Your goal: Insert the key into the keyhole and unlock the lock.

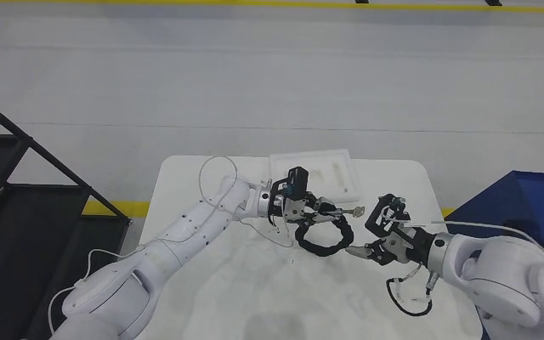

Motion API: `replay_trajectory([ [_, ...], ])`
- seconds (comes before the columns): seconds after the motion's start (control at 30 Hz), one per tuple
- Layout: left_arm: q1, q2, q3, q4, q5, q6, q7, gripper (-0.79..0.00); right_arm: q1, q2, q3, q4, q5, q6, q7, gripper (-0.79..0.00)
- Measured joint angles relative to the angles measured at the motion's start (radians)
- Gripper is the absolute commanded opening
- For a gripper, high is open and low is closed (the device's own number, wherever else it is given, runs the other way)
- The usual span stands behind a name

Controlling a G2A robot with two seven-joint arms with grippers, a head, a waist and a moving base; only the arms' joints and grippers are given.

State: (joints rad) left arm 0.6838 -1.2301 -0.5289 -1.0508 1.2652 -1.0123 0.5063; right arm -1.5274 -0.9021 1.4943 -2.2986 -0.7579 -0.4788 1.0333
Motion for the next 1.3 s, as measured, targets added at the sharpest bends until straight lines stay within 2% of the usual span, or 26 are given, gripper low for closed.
replay_trajectory([
  [0.2,0.007,0.006,-0.008,-0.024,-0.062,0.0,-0.073,-0.785,-0.006,0.001,-0.033,0.0,-0.063,-0.056,-0.069,0.0],
  [0.43,0.018,0.003,-0.021,-0.041,-0.078,0.0,-0.111,-0.785,-0.01,0.0,-0.075,0.003,-0.131,-0.055,-0.126,0.0],
  [0.8,0.029,-0.008,-0.035,-0.045,-0.066,0.0,-0.114,-0.785,0.02,-0.002,-0.147,0.015,-0.162,-0.057,-0.128,0.0],
  [1.03,0.026,-0.015,-0.037,-0.036,-0.049,0.0,-0.106,-0.785,0.037,0.001,-0.15,0.032,-0.15,-0.068,-0.117,0.0],
  [1.17,0.023,-0.017,-0.033,-0.034,-0.033,0.0,-0.102,-0.785,0.048,0.006,-0.116,0.055,-0.146,-0.121,-0.139,0.0],
  [1.3,0.02,-0.014,-0.027,-0.036,-0.017,0.0,-0.096,-0.785,0.062,0.014,-0.068,0.089,-0.204,-0.235,-0.206,0.0],
])
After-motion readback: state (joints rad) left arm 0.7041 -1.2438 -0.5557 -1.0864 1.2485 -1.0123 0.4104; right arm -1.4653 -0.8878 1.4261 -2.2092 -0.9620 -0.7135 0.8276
